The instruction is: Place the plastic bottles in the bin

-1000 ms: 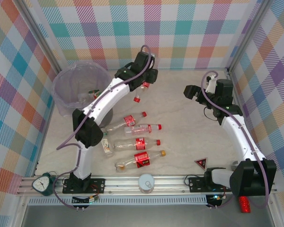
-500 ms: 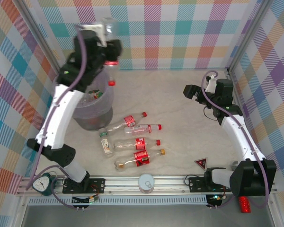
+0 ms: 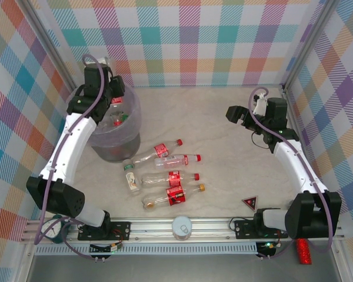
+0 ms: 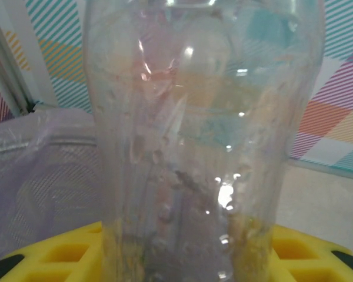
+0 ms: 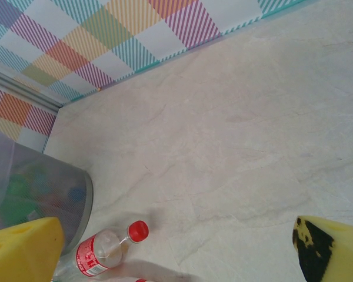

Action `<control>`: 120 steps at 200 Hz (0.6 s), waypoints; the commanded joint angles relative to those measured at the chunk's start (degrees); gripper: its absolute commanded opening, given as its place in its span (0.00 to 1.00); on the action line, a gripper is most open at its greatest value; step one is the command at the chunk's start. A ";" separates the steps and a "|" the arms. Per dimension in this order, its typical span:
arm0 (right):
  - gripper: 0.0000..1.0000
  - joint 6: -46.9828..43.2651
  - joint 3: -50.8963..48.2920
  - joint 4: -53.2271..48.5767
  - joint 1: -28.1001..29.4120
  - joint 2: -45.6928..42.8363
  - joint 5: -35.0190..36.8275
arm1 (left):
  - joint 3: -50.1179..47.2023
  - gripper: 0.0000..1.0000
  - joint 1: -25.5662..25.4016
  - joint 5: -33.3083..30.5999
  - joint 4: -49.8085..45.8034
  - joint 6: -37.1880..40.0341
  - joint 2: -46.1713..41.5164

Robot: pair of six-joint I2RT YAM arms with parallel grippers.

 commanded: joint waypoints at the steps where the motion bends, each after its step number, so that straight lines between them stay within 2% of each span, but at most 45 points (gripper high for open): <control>1: 1.00 -0.86 1.26 0.84 -0.24 -0.37 -1.35 | -2.97 0.04 0.41 -3.01 5.93 0.19 -2.71; 66: 1.00 -0.42 1.00 0.55 -0.22 -0.87 -1.38 | -11.97 0.05 0.37 -2.95 9.46 -1.60 -5.14; 84: 1.00 -0.42 1.00 0.54 -0.25 -0.90 -1.38 | -15.16 0.08 0.37 -3.08 10.18 -1.96 -6.62; 96: 1.00 -0.39 1.07 0.61 -0.22 -0.73 -1.47 | -15.86 0.14 0.41 -2.57 9.42 -2.20 -6.95; 120: 1.00 -0.16 1.09 0.93 -0.23 -0.08 -1.93 | -14.83 0.47 0.41 -1.95 7.30 -1.77 -7.26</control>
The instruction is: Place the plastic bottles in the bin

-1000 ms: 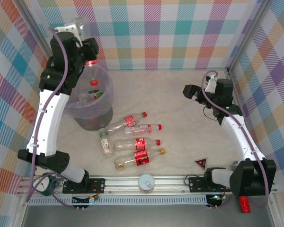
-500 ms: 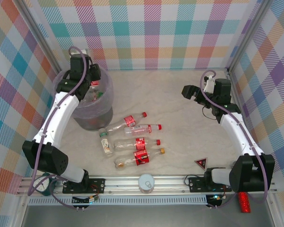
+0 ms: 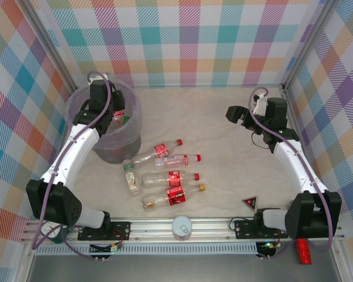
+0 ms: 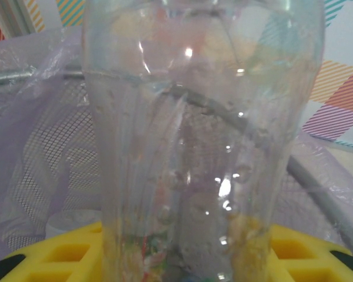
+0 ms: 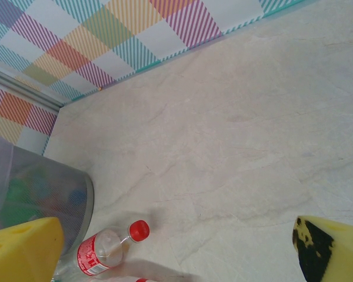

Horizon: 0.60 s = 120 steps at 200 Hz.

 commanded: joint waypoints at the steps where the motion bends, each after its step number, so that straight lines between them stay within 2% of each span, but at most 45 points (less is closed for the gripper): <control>1: 1.00 -0.18 1.09 0.93 -0.27 -0.10 -1.80 | 0.49 0.49 0.41 0.47 -0.78 -0.65 -2.21; 11: 1.00 -0.01 1.09 1.17 -0.26 0.10 -2.03 | 1.58 0.64 0.41 0.22 -1.87 -0.24 -2.20; 23: 1.00 0.04 1.09 1.29 -0.27 0.16 -2.25 | 3.30 0.78 0.39 -0.05 -3.17 0.42 -1.96; 33: 1.00 -0.06 1.17 1.33 -0.22 0.32 -2.35 | 4.77 0.87 0.41 -0.33 -4.06 1.03 -1.68; 45: 1.00 -0.13 1.31 1.30 -0.22 0.48 -2.31 | 6.77 0.93 0.41 -0.97 -5.26 1.75 -1.32; 66: 1.00 -0.33 1.60 1.29 -0.30 0.94 -2.55 | 9.64 0.92 0.41 -2.59 -6.80 2.91 -0.33; 105: 1.00 -0.50 1.83 0.92 -0.23 1.16 -2.64 | 9.67 0.71 0.50 -4.21 -8.68 2.93 1.60; 120: 1.00 -0.88 2.29 0.01 -0.24 0.92 -2.52 | 7.70 0.67 0.42 -4.14 -8.42 2.63 1.07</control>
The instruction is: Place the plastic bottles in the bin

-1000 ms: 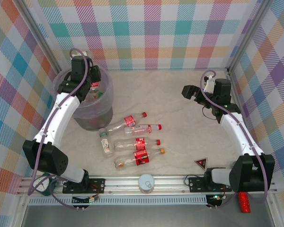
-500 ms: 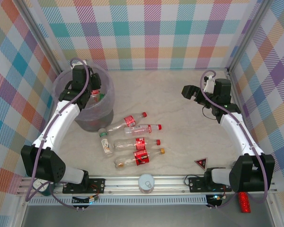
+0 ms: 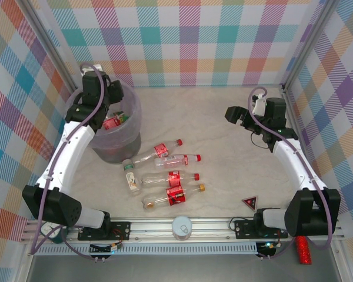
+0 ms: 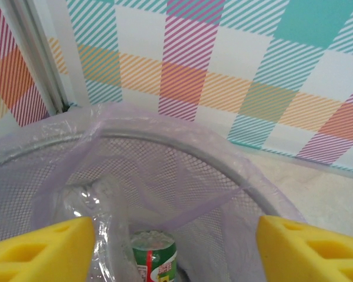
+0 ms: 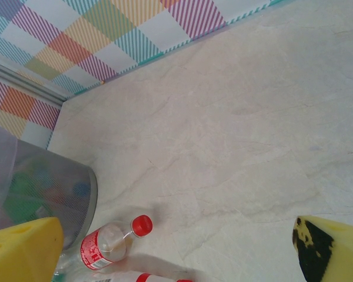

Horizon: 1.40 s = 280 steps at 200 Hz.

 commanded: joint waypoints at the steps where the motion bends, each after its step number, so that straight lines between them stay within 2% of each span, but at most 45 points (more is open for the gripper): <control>1: 1.00 -1.07 2.19 -0.03 -0.23 -0.27 -1.10 | -1.81 0.67 0.41 -1.40 -2.15 0.12 0.58; 23: 1.00 -1.60 3.06 -1.50 -0.22 -0.62 -1.28 | -2.95 0.66 0.12 -0.03 -2.54 0.73 -1.23; 49: 1.00 -3.79 4.67 -6.14 -0.23 -2.19 0.06 | 0.60 0.67 -3.50 -1.85 -6.81 5.02 -3.85; 70: 1.00 -6.82 5.63 -11.29 -0.23 -4.01 2.08 | 4.17 0.68 -9.66 -5.26 -10.84 9.40 -5.24; 109: 1.00 -10.38 2.84 -19.84 -0.25 -6.44 -2.76 | 10.03 0.69 -22.40 -4.96 -18.46 13.83 -3.27; 123: 1.00 -11.25 1.07 -23.05 -0.30 -8.66 -2.66 | 12.31 0.69 -25.62 -1.56 -21.12 14.49 -1.46; 154: 0.99 -12.86 -1.31 -29.46 -0.36 -11.28 1.05 | 15.52 0.69 -28.49 14.85 -24.93 13.46 3.35; 168: 0.98 -12.80 -2.37 -29.74 -1.22 -11.29 1.62 | 16.07 0.69 -30.00 17.59 -26.73 13.21 6.38; 204: 0.97 -11.27 -4.66 -26.53 -2.46 -11.26 -1.64 | 13.89 0.69 -34.32 16.48 -27.57 11.66 11.54; 222: 0.96 -10.70 -6.22 -24.51 -2.69 -10.94 -2.58 | 14.01 0.69 -36.00 11.52 -28.25 12.06 14.06; 258: 0.95 -7.67 -10.30 -19.12 -3.52 -12.11 -2.60 | 17.50 0.68 -37.74 6.65 -29.41 12.09 20.56; 280: 0.95 -5.00 -13.21 -14.62 -4.00 -12.07 -3.87 | 18.93 0.69 -38.08 7.07 -28.62 11.92 24.29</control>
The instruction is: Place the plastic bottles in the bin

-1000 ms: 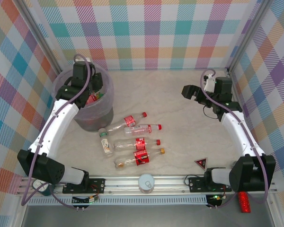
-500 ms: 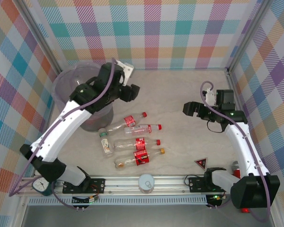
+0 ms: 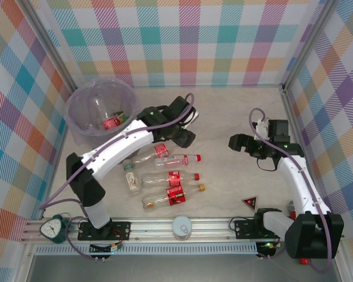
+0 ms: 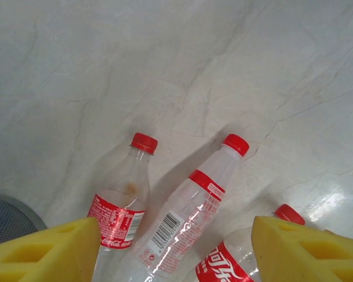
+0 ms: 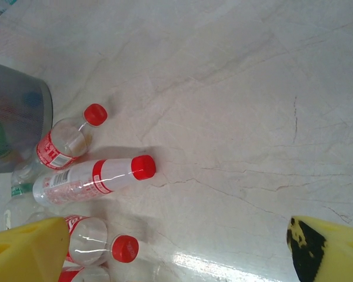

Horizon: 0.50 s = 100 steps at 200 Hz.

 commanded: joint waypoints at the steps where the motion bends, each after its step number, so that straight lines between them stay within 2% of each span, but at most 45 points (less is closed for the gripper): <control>1: 0.95 3.58 -2.68 6.37 -0.70 -0.99 -2.43 | 2.44 0.69 -0.88 -1.96 -0.72 -0.36 3.27; 60: 0.89 10.11 -10.93 15.70 -0.54 -0.73 -11.36 | 6.03 0.71 -0.60 -4.58 -1.70 -1.54 12.43; 100: 0.87 12.26 -13.68 18.99 1.60 -0.69 -13.49 | 5.35 0.71 3.42 -5.37 -1.40 -2.81 15.97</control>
